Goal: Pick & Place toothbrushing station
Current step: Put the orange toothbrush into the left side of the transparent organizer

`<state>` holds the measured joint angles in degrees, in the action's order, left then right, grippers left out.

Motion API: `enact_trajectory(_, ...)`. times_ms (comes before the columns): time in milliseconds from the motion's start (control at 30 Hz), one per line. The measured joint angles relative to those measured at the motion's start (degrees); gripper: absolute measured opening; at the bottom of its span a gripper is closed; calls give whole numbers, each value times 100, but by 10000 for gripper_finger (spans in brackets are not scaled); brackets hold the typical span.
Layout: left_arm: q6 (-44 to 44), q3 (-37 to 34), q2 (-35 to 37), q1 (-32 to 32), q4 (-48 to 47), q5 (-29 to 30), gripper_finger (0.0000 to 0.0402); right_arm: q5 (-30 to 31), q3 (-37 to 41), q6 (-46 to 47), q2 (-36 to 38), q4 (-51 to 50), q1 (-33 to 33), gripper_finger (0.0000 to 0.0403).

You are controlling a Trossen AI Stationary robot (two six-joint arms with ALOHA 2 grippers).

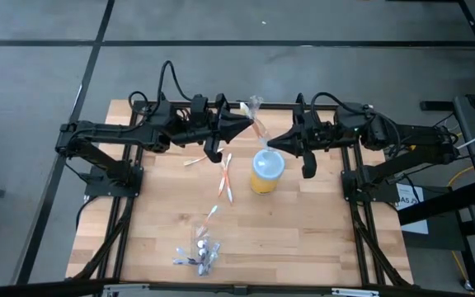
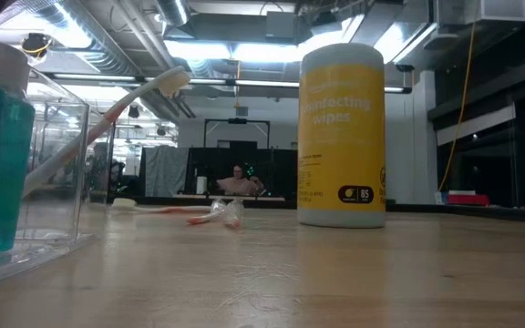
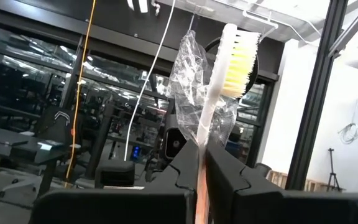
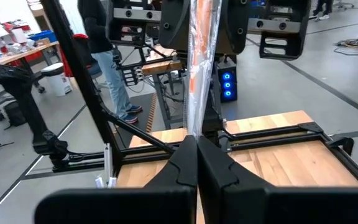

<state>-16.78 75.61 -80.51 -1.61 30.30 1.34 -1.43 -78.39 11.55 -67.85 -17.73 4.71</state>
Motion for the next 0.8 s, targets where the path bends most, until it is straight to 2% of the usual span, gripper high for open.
enact_trajectory(200,-9,0,0,-2,63,30,0,-372,0,-49,0,428,2,9)
enact_trajectory(367,-2,0,0,0,144,44,0,-374,1,-4,0,529,2,35)
enact_trajectory(800,198,2,210,0,-182,251,1,-567,2,21,24,1012,17,63)
